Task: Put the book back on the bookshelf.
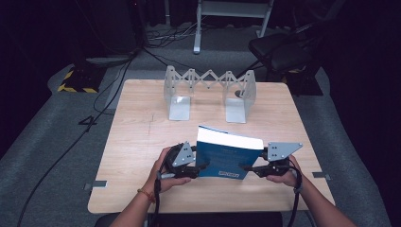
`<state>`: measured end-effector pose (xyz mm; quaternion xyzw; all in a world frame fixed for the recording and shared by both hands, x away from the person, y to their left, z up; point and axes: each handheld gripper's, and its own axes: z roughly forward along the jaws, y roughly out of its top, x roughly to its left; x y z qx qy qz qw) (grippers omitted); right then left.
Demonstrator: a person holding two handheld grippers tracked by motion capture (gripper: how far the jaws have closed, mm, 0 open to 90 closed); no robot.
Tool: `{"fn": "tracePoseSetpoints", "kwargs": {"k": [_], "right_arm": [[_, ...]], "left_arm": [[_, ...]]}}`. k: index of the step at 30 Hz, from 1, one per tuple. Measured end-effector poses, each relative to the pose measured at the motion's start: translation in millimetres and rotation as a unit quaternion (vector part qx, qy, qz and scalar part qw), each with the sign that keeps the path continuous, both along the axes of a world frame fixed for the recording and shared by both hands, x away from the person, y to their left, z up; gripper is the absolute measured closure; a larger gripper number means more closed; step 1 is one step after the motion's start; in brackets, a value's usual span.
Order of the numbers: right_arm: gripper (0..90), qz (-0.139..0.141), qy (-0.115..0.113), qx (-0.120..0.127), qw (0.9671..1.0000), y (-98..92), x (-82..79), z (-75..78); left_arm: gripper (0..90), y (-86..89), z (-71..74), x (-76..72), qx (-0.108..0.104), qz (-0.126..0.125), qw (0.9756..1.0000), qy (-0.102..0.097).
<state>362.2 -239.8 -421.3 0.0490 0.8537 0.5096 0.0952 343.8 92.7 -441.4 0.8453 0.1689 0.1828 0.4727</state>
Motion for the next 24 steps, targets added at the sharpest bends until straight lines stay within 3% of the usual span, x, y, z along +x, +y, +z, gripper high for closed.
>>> {"fn": "tracePoseSetpoints", "kwargs": {"k": [2, 7, 9, 12, 24], "right_arm": [[59.0, -0.005, -0.002, -0.002, 1.0, 0.9, -1.1, 1.1], [60.0, -0.017, -0.007, 0.003, 0.9998, 2.7, -2.9, 2.8], [59.9, -0.019, 0.001, 0.003, 0.9998, 2.8, -1.5, 3.5], [59.6, -0.022, -0.004, 0.004, 0.9997, 2.9, -1.5, 4.9], [59.2, -0.028, -0.006, 0.028, 0.9992, 3.6, -5.2, 13.9]], "left_arm": [[37.8, -0.2, 0.5, 0.5, 0.002, 0.002, 1.0, -0.002], [36.1, 0.0, 1.8, 3.6, -0.018, 0.015, 0.9997, 0.002], [36.0, -0.3, 2.1, 4.4, -0.02, 0.013, 0.9997, 0.002], [35.9, -0.8, 2.8, 4.6, -0.024, 0.011, 0.9997, 0.003], [35.3, -3.2, 3.5, 3.5, -0.023, 0.009, 0.9997, 0.0]]}}
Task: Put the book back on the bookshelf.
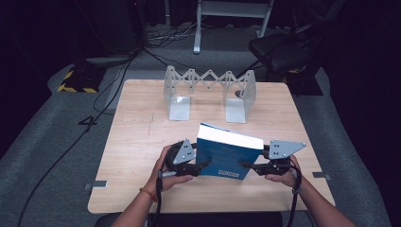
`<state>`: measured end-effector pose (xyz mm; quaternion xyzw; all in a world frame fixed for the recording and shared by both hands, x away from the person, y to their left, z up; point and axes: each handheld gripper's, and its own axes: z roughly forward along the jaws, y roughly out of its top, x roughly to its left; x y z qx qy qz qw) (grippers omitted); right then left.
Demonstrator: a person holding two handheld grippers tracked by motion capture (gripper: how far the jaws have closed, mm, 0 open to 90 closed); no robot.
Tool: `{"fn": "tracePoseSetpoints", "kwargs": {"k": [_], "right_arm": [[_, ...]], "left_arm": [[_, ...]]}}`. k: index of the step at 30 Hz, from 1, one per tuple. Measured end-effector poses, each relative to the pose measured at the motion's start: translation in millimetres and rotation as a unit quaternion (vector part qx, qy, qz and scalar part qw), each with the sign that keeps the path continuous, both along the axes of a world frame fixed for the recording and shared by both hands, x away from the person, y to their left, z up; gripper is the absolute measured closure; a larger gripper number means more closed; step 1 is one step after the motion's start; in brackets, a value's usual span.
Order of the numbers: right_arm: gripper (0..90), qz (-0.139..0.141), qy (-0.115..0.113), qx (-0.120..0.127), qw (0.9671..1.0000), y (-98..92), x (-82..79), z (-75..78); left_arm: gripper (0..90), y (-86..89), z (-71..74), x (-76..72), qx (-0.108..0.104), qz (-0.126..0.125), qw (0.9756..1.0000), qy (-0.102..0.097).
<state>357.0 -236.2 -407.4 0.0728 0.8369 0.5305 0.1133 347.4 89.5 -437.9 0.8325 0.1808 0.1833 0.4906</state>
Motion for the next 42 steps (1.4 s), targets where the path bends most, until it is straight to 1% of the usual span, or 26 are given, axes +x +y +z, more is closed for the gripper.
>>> {"fn": "tracePoseSetpoints", "kwargs": {"k": [5, 8, 9, 14, 15, 16, 18, 20, 23, 25, 28, 30, 32, 35, 37, 42], "right_arm": [[58.7, -0.01, -0.001, 0.015, 0.9998, 0.6, -2.6, 7.2], [58.2, -0.021, -0.007, 0.015, 0.9997, 2.2, -4.8, 13.7], [58.2, -0.023, -0.005, 0.017, 0.9996, 2.3, -5.3, 15.4], [57.4, -0.032, -0.007, 0.01, 0.9994, 4.8, -7.7, 23.1], [57.5, -0.033, -0.007, 0.014, 0.9993, 4.7, -8.0, 24.5], [57.4, -0.034, -0.004, 0.014, 0.9993, 4.9, -8.1, 26.1], [57.2, -0.036, -0.006, 0.015, 0.9992, 4.8, -8.6, 29.7], [57.1, -0.037, -0.004, 0.015, 0.9992, 4.8, -8.6, 32.4], [57.1, -0.04, 0.001, 0.017, 0.999, 4.6, -9.2, 40.2], [57.1, -0.039, 0.003, 0.014, 0.9991, 5.1, -9.5, 44.8], [56.1, -0.039, 0.009, -0.002, 0.9992, 7.2, -11.0, 53.3], [53.7, -0.04, 0.015, -0.01, 0.999, 9.2, -12.0, 58.7], [53.5, -0.042, 0.014, -0.02, 0.9988, 10.9, -12.1, 62.8], [52.5, -0.045, 0.018, -0.024, 0.9985, 13.3, -11.3, 68.2], [52.4, -0.048, 0.019, -0.03, 0.9982, 14.7, -10.9, 71.1], [51.5, -0.052, 0.023, -0.038, 0.9976, 16.3, -11.0, 75.5]], "left_arm": [[33.7, -3.5, 0.4, 1.8, -0.003, 0.002, 1.0, 0.003], [33.0, -4.3, 0.5, 3.1, -0.003, 0.003, 1.0, 0.004], [33.0, -4.3, 0.5, 3.2, -0.003, 0.004, 1.0, 0.003], [33.0, -4.4, 0.6, 2.6, -0.003, 0.003, 1.0, 0.005], [32.9, -4.5, 0.6, 2.8, -0.004, 0.004, 1.0, 0.005], [32.7, -4.8, 0.5, 2.9, -0.004, 0.005, 1.0, 0.004], [32.6, -5.0, 0.5, 3.0, -0.004, 0.005, 1.0, 0.006], [32.4, -5.3, 0.5, 3.2, -0.006, 0.006, 0.9999, 0.006], [31.2, -6.9, 0.4, 3.1, -0.007, 0.009, 0.9999, 0.007], [30.4, -7.6, 1.1, 3.0, -0.006, 0.01, 0.9999, 0.01], [29.7, -7.9, 2.1, 2.9, -0.003, 0.008, 0.9999, 0.012], [29.5, -8.0, 2.3, 3.2, -0.003, 0.006, 0.9999, 0.013], [29.2, -8.2, 2.5, 4.0, -0.004, 0.004, 0.9999, 0.013], [27.1, -11.0, 2.3, 6.2, -0.011, 0.004, 0.9998, 0.017], [26.1, -11.6, 2.4, 7.3, -0.01, 0.002, 0.9998, 0.015], [24.7, -13.3, 3.2, 9.2, -0.017, -0.001, 0.9997, 0.017]]}}
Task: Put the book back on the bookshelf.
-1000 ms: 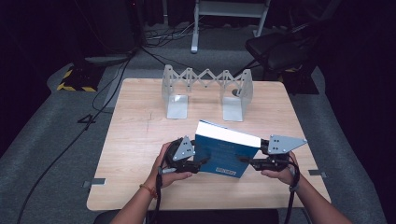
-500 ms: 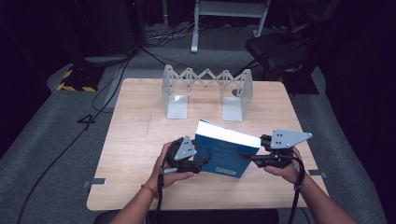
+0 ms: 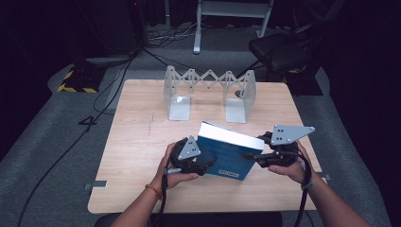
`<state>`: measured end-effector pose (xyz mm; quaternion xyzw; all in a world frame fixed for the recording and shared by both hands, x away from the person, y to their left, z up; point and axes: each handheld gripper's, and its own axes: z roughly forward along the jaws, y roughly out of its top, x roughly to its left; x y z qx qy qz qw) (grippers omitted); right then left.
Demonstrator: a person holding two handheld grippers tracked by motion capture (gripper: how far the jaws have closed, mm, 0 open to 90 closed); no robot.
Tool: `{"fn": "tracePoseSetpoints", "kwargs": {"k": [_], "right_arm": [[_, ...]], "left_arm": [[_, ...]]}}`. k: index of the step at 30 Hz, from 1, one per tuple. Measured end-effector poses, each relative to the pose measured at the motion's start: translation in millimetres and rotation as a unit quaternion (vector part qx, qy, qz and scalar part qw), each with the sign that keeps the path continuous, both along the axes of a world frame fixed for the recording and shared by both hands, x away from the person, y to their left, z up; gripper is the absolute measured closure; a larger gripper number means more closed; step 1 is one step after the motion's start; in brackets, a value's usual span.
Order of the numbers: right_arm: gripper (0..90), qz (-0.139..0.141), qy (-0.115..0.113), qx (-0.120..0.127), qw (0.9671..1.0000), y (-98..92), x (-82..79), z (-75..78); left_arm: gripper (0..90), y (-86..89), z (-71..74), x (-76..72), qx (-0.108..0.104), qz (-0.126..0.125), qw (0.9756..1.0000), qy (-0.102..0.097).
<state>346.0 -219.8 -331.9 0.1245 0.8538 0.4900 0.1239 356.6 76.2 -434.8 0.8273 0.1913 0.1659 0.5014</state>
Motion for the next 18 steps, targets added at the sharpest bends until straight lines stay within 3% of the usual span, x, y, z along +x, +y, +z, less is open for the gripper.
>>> {"fn": "tracePoseSetpoints", "kwargs": {"k": [6, 11, 18], "right_arm": [[52.7, -0.016, 0.003, -0.012, 0.9998, 0.9, -2.2, 7.5], [53.2, -0.027, 0.005, -0.025, 0.9993, 0.7, -2.3, 14.1], [53.3, -0.031, 0.023, -0.053, 0.9978, 5.1, 1.2, 23.7]], "left_arm": [[23.4, -3.4, 0.4, 4.3, -0.009, -0.005, 0.9999, 0.007], [22.0, -9.0, 1.9, 7.2, -0.003, -0.007, 1.0, 0.005], [21.6, -10.5, 1.4, 7.2, -0.006, -0.007, 1.0, 0.003]]}}
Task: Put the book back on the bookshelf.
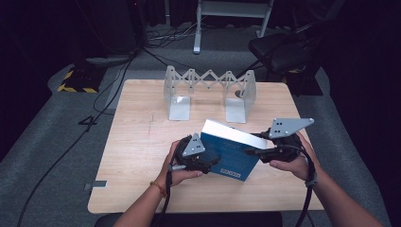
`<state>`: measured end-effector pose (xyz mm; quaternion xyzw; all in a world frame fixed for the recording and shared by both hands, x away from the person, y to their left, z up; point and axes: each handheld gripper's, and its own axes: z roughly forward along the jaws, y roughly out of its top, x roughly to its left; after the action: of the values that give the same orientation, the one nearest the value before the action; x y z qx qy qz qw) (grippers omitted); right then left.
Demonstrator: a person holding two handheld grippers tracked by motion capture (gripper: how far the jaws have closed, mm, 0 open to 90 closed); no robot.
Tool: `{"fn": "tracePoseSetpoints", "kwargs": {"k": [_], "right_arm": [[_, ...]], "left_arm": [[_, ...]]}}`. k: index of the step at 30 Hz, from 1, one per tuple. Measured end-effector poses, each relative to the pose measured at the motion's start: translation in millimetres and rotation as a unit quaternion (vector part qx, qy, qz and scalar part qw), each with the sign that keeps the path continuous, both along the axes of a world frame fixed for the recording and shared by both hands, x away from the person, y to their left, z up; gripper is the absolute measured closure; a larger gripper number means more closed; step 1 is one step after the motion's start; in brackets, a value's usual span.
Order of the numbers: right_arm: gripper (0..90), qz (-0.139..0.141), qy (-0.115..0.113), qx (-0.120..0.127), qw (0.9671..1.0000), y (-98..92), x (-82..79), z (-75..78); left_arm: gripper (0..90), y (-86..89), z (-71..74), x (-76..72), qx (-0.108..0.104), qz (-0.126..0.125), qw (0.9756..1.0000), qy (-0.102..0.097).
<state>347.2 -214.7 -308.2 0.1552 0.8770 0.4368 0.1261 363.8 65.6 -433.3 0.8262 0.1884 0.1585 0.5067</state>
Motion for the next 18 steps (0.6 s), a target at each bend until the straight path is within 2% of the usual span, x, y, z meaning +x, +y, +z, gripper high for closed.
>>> {"fn": "tracePoseSetpoints", "kwargs": {"k": [5, 6, 12, 18], "right_arm": [[52.7, -0.001, 0.02, -0.021, 0.9996, 7.7, 5.5, 6.2], [52.5, 0.002, 0.033, -0.02, 0.9992, 9.3, 8.0, 6.9], [52.6, 0.009, 0.065, -0.042, 0.9969, 18.4, 17.7, 6.1], [55.7, 0.009, 0.081, -0.058, 0.995, 26.9, 24.9, 6.6]], "left_arm": [[21.7, 0.2, -0.6, -0.9, -0.002, 0.0, 1.0, -0.001], [21.7, 0.3, -0.8, -1.0, -0.003, -0.001, 1.0, -0.002], [21.9, 0.5, -1.0, -1.3, -0.003, -0.002, 1.0, -0.002], [22.3, 0.1, -1.5, -1.8, -0.003, 0.0, 1.0, -0.002]]}}
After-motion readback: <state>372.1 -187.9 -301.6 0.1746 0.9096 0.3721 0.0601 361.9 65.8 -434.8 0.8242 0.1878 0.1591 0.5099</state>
